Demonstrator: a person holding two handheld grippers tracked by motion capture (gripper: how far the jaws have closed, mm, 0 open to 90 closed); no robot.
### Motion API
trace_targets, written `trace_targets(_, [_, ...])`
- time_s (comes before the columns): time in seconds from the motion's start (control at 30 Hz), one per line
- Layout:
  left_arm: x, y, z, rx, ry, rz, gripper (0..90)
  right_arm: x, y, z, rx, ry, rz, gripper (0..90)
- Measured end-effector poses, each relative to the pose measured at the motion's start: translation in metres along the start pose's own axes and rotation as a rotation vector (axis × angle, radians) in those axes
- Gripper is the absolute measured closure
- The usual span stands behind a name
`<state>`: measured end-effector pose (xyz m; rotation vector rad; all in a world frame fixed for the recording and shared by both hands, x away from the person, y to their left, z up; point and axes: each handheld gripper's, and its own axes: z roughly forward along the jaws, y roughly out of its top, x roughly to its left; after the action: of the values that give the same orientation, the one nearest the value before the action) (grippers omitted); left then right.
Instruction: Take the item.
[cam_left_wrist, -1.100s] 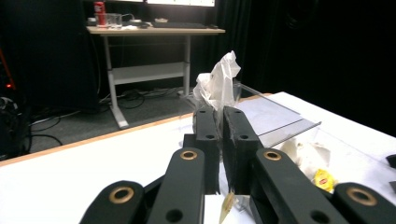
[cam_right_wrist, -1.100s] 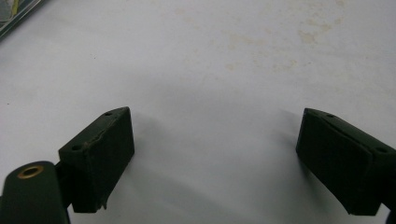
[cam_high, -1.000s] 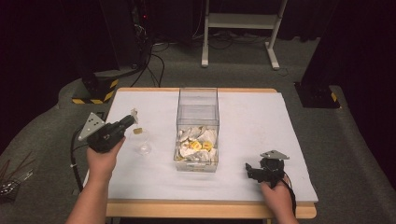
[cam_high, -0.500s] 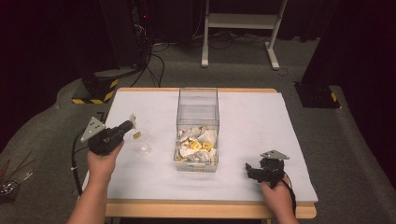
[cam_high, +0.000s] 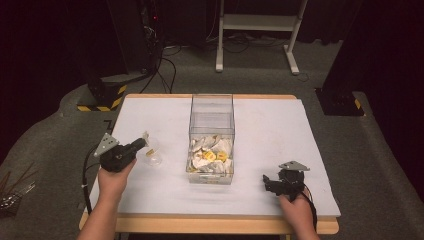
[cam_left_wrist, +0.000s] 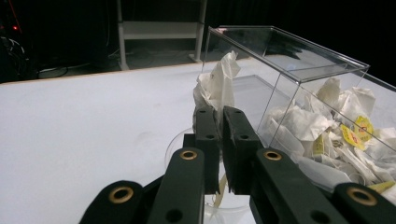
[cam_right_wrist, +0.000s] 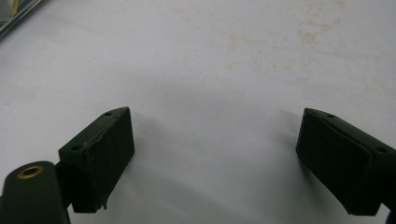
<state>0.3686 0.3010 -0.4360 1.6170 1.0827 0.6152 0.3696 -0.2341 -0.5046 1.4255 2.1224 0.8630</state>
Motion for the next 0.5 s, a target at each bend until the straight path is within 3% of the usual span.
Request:
trace_targets(0.2, [-0.001, -0.0014, 0.0023, 0.017, 0.01, 0.002, 84.5, 0.0, 0.0, 0.0, 0.0, 0.0, 0.0, 11.2])
trace_targets(0.5, [-0.0029, 0.0005, 0.0015, 0.022, 0.016, 0.001, 63.7, 0.0, 0.0, 0.0, 0.0, 0.0, 0.0, 11.2])
